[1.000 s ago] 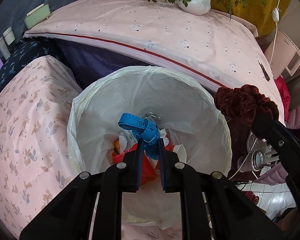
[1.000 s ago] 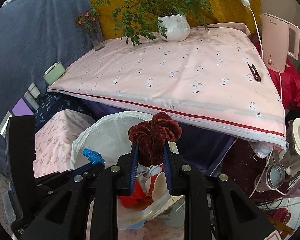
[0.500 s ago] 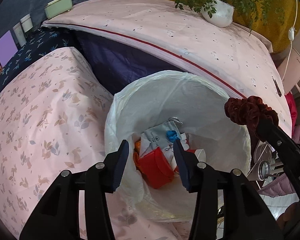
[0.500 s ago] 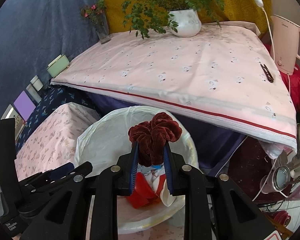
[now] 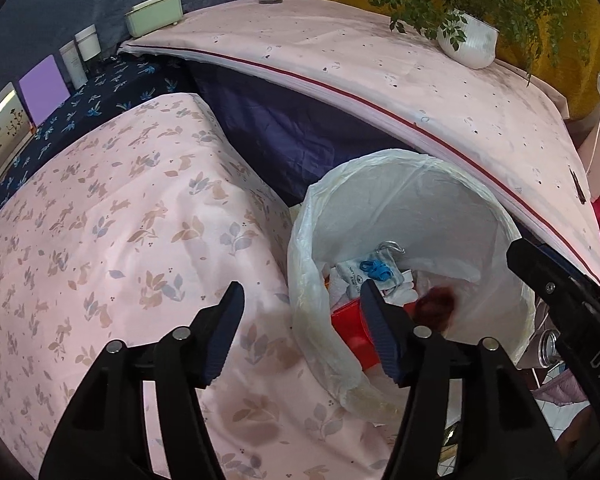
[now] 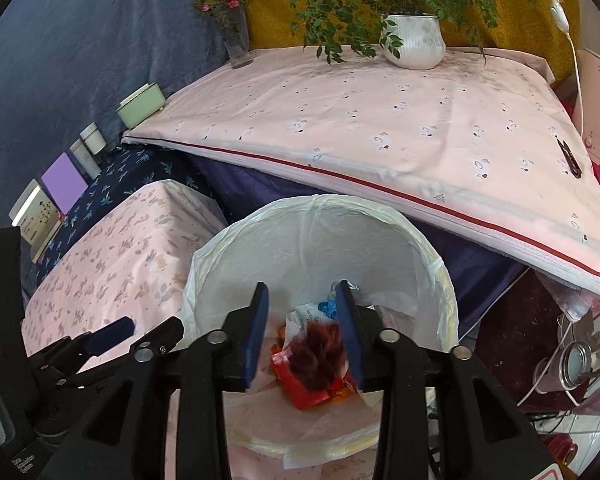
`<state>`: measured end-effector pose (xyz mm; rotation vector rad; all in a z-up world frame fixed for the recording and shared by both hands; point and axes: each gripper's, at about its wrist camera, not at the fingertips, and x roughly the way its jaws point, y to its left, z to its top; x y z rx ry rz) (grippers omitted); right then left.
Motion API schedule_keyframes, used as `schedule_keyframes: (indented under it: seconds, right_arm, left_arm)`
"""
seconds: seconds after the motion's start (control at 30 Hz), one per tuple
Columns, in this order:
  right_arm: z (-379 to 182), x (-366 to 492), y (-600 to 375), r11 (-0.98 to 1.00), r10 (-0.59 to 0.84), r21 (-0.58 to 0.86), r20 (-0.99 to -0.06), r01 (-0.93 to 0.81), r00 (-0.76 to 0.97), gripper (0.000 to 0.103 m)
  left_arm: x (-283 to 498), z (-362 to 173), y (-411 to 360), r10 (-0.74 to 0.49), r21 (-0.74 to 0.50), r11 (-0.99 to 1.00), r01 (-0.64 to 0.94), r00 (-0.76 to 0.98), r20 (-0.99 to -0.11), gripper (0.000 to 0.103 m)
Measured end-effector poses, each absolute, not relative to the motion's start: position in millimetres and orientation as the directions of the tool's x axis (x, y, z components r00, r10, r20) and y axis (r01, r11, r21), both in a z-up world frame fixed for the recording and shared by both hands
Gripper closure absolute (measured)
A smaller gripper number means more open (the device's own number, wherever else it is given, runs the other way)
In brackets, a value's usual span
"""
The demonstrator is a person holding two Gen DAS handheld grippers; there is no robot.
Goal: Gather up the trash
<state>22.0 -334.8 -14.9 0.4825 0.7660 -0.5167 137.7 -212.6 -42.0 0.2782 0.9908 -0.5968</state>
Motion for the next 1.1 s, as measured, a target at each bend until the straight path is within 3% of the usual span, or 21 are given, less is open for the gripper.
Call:
schedule_keyframes:
  seconds: [0.57, 0.63, 0.77, 0.97, 1.03, 1.1]
  right_arm:
    - [6, 3, -298, 0.823, -0.296, 0.121, -0.743, 0.555, 0.601, 0.028]
    - [9, 2, -290, 0.832, -0.306, 0.098, -0.74, 0.547, 0.599, 0.019]
    - [13, -3, -278, 0.845, -0.334, 0.043, -0.736, 0.533, 0.589, 0.019]
    - [15, -11, -267, 0.85, -0.337, 0.026, -0.741, 0.526, 0.581, 0.016]
    - [15, -12, -264, 0.851, -0.34, 0.018, -0.742, 0.524, 0.577, 0.006]
    - [15, -14, -260, 0.852, -0.348, 0.004, -0.741, 0.523, 0.574, 0.006]
  left_arm:
    - [117, -23, -165, -0.299, 0.02, 0.842, 0.539, 0.498, -0.814, 0.027]
    - [113, -20, -160, -0.296, 0.026, 0.845, 0.534, 0.509, -0.809, 0.023]
    - [108, -15, -147, -0.284, 0.041, 0.856, 0.516, 0.534, -0.796, 0.015]
    - [102, -15, -132, -0.26, 0.059, 0.868, 0.493, 0.552, -0.792, 0.012]
    - [99, -16, -129, -0.252, 0.068, 0.869, 0.49, 0.558, -0.791, 0.012]
    - [97, -17, -125, -0.249, 0.071, 0.871, 0.486, 0.561, -0.79, 0.011]
